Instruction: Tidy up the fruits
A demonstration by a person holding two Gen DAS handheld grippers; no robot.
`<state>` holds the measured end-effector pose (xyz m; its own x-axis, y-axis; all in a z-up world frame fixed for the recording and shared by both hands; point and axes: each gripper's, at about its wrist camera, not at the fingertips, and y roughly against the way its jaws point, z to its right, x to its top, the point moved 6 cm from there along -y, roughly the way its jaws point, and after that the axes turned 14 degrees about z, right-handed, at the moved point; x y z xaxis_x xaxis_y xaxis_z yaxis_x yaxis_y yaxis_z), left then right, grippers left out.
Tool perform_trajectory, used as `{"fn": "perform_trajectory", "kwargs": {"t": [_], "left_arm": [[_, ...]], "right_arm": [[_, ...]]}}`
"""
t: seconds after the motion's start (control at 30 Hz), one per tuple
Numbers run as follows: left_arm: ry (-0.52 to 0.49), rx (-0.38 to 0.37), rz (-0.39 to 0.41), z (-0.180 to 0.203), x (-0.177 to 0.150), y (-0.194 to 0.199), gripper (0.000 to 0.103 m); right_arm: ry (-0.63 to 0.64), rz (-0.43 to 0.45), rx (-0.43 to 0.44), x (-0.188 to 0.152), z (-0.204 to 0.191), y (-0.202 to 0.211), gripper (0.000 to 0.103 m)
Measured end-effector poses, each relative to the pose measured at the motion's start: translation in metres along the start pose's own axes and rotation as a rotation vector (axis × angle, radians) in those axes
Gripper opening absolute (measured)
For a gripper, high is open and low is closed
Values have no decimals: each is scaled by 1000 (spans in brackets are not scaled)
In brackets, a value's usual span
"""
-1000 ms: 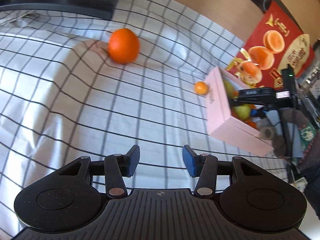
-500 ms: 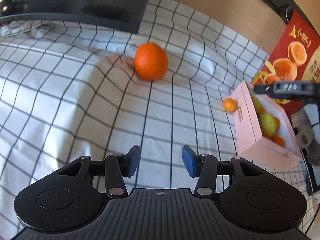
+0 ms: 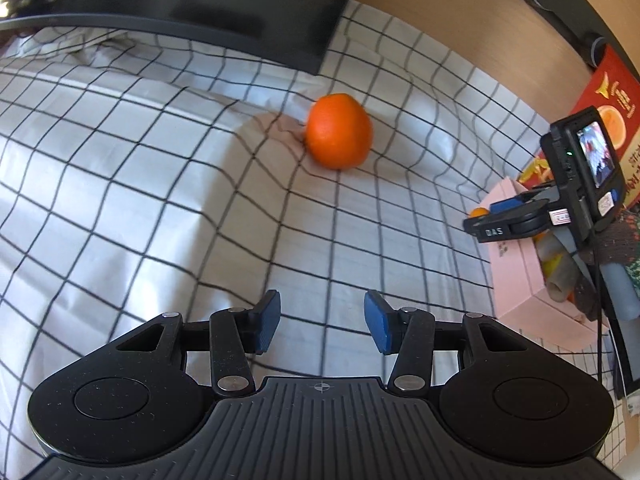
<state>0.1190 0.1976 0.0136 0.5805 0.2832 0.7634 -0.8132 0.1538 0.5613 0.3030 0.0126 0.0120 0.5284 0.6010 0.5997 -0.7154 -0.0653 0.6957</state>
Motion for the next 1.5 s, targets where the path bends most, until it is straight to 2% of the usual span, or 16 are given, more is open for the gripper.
{"fn": "perform_trajectory", "kwargs": {"t": [0.17, 0.4, 0.43, 0.63, 0.7, 0.83, 0.93, 1.03, 1.23, 1.3, 1.37, 1.43, 1.5], "left_arm": [[4, 1, 1, -3, 3, -3, 51], [-17, -34, -13, 10, -2, -2, 51], [-17, -35, -14, 10, -4, -2, 51], [-2, -16, -17, 7, -9, 1, 51], [-6, -19, -16, 9, -10, 2, 51], [-2, -10, -21, 8, -15, 4, 51], [5, 11, -20, 4, -17, 9, 51], [13, 20, -15, 0, -19, 16, 51], [40, 50, -4, -18, -22, 29, 51], [48, 67, -2, -26, -22, 33, 51], [47, 83, 0, -32, -21, 38, 51], [50, 90, -1, -37, -19, 42, 51], [49, 102, 6, -42, -18, 47, 51]], "right_arm": [[53, -12, -42, -1, 0, -3, 35], [93, -28, -48, -1, -4, -10, 35], [82, -27, -49, -1, -3, -10, 31], [-39, 29, 6, 1, 1, 17, 31], [-103, 55, 51, 1, 1, 32, 31], [-323, 114, 263, -12, -15, 72, 31], [-404, 144, 391, -30, -42, 91, 31], [-395, 156, 447, -41, -72, 96, 32], [-385, 133, 504, -42, -96, 87, 32], [-365, 159, 508, -34, -97, 88, 39], [-339, 218, 494, -17, -95, 90, 66], [-303, 293, 440, 4, -93, 92, 74], [-273, 345, 396, 27, -93, 88, 75]]}}
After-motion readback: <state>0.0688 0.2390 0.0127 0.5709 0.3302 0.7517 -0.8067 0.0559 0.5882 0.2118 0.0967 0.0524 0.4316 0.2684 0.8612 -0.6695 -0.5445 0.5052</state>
